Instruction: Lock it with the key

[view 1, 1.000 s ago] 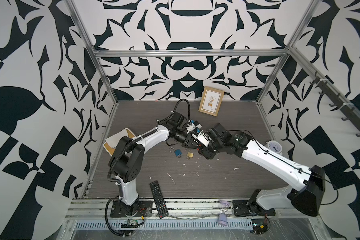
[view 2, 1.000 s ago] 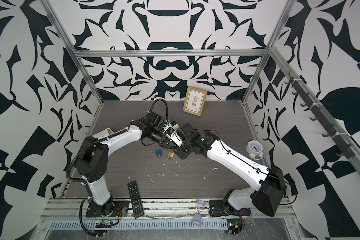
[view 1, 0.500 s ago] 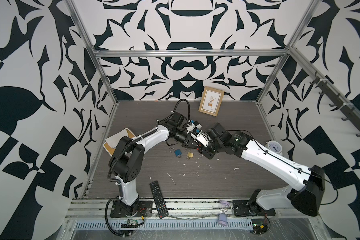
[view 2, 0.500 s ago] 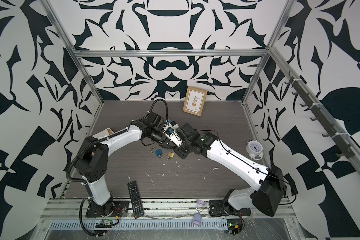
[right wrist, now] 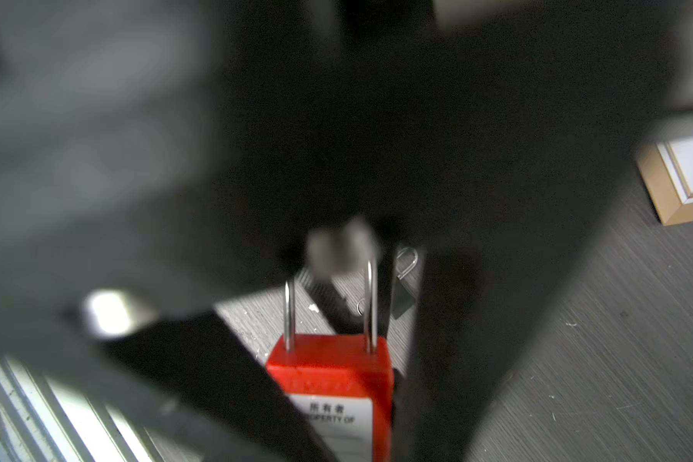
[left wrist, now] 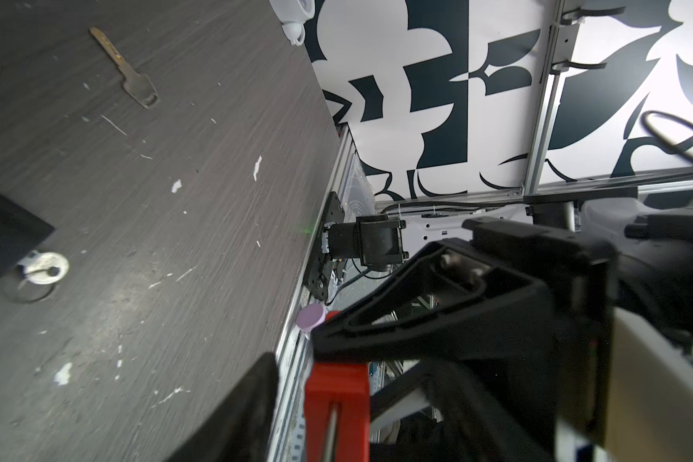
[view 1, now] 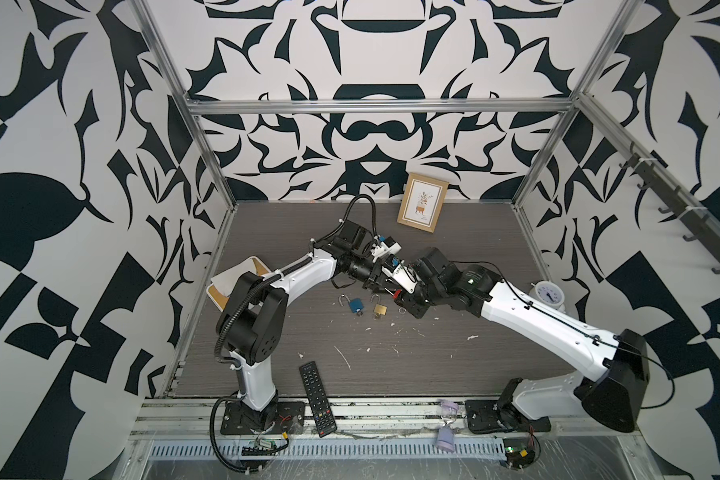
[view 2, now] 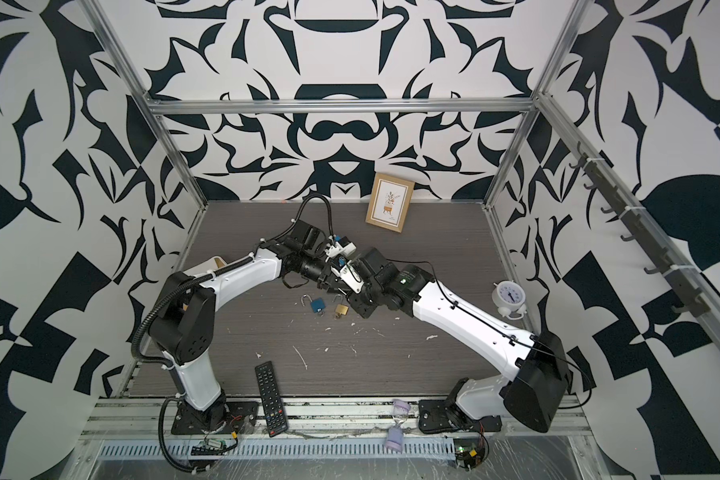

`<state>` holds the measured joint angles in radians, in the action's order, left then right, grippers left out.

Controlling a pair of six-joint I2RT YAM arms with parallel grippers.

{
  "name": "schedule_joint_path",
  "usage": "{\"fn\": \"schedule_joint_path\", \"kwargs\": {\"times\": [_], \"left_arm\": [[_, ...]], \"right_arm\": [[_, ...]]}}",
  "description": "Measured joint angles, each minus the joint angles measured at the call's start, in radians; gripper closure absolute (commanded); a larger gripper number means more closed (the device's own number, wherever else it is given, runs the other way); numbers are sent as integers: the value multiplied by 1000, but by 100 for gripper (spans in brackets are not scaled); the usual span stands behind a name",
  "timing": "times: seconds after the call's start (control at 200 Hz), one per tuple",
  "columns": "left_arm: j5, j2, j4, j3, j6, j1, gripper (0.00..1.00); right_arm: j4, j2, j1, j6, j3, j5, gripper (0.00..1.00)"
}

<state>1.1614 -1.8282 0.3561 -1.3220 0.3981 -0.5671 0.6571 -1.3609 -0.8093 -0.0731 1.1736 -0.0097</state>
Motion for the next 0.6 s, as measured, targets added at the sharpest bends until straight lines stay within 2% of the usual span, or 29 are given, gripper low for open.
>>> {"fn": "schedule_joint_path", "kwargs": {"times": [0.17,0.36,0.46,0.6], "left_arm": [[-125,28,-83,74,106,106,1],[-317,149,-253,259,261,269,1],[-386,214,-273,304,281,290,1],[-423,331,-300,349,280,285,1]], "right_arm": [[-40,-11,16,85,-44,77,100],[-64,-53,97,256,-98,138,100],[-97,-103,142,336,-98,165,100],[-139,-194,204,410,-98,154,100]]}}
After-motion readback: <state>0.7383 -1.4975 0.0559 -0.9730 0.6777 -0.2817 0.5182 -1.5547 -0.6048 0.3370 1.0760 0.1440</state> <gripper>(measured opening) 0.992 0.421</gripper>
